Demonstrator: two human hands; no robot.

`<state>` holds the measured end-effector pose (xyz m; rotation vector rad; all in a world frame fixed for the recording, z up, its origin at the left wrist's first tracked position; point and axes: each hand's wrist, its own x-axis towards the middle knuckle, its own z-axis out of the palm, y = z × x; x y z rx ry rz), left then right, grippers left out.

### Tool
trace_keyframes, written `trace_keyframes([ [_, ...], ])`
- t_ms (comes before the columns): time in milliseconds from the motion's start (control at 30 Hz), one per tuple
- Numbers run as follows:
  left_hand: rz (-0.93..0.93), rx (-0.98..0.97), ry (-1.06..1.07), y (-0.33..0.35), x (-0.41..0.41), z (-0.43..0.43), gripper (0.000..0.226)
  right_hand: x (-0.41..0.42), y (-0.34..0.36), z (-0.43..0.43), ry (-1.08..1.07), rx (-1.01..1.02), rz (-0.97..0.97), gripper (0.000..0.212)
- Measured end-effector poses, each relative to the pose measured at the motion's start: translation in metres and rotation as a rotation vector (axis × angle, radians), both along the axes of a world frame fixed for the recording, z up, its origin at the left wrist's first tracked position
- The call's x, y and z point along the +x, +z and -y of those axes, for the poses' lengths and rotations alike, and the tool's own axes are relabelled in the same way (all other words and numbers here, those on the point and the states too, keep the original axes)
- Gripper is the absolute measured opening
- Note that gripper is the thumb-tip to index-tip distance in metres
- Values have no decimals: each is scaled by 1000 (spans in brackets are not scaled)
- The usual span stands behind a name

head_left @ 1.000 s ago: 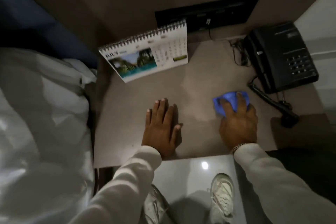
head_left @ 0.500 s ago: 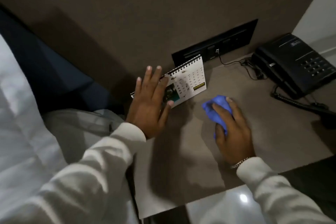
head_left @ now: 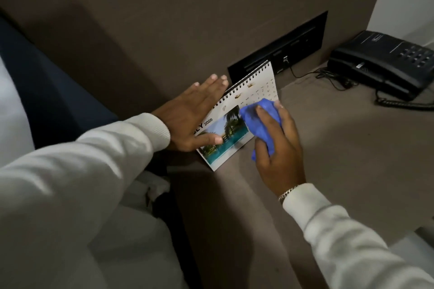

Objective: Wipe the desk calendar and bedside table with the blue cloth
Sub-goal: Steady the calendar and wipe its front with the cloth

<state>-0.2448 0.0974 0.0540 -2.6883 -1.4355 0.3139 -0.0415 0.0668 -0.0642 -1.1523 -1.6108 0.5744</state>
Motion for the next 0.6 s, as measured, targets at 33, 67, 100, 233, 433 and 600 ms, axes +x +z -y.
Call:
trace_keyframes([
  [33,17,5,-2,-2,-1,0,105,-5,-1,-3,4,20,-13,65],
  [67,36,7,-5,-3,-1,-1,106,-9,-1,-7,1,40,-29,65],
  [100,57,3,-7,-4,0,-1,107,-13,-1,-11,-8,50,-46,65],
  [233,95,-32,-2,-8,-1,-3,110,-23,0,-30,-98,52,-122,61],
  [433,122,-45,2,-12,-4,-7,110,-46,-2,-45,-128,2,-62,63],
  [600,151,-35,-19,-14,-5,-6,109,-62,-28,-12,-76,-9,-33,70],
])
